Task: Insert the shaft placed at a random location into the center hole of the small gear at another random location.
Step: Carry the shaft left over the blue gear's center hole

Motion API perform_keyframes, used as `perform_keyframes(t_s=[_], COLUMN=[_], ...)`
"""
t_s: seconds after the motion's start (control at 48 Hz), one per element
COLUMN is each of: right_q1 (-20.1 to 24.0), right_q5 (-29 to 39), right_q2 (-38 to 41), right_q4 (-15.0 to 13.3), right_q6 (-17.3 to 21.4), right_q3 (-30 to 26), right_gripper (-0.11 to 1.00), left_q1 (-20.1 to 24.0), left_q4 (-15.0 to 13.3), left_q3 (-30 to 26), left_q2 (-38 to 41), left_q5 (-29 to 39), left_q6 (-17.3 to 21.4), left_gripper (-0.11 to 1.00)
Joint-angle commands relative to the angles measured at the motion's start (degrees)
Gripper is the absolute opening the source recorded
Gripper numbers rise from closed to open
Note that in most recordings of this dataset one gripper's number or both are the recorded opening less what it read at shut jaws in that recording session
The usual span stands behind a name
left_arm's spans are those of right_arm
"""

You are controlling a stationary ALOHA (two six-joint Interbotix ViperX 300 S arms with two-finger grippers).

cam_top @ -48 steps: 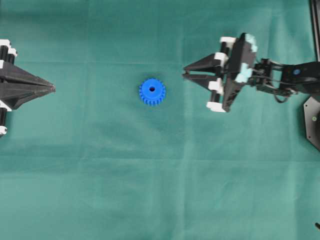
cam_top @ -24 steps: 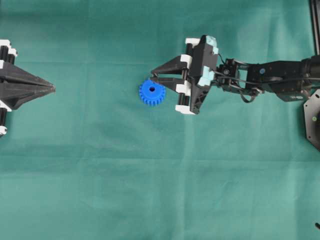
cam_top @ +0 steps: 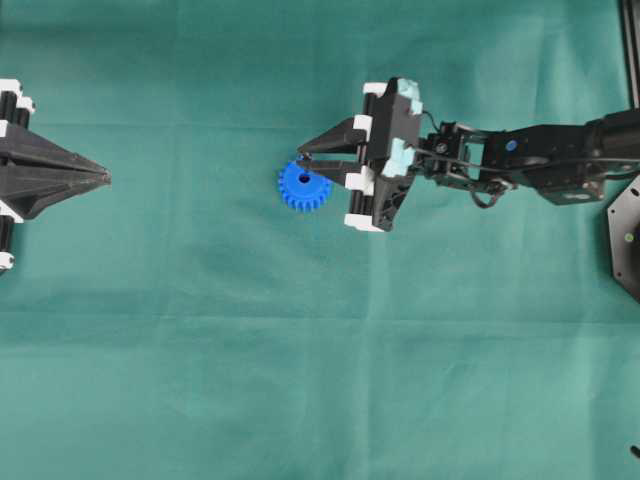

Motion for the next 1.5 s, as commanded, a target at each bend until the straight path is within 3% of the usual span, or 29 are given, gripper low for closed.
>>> perform_keyframes(t_s=[0.0,0.855,1.48], right_q1=[0.09,2.11,2.02], right_q5=[-0.88,-1.32,-4.31], right_q2=[-0.09,-4.66,1.41], right_q4=[0.26,0.26,2.02], right_q6=[0.18,0.26,0.62], right_q3=[-1.49,-1.14,-1.23], right_gripper=[0.29,0.29,0.29], left_q1=[-0.09,-0.09,-0.09], left_q4=[-0.09,-0.09,-0.09], left_q3=[-0.62,-0.53,-0.53], left_q2=[0.18,0.18,0.18], left_q5=[-0.26,0.18,0.18], left_q6=[0.09,0.0,0.0], left_gripper=[-0.01,-0.01,-0.01])
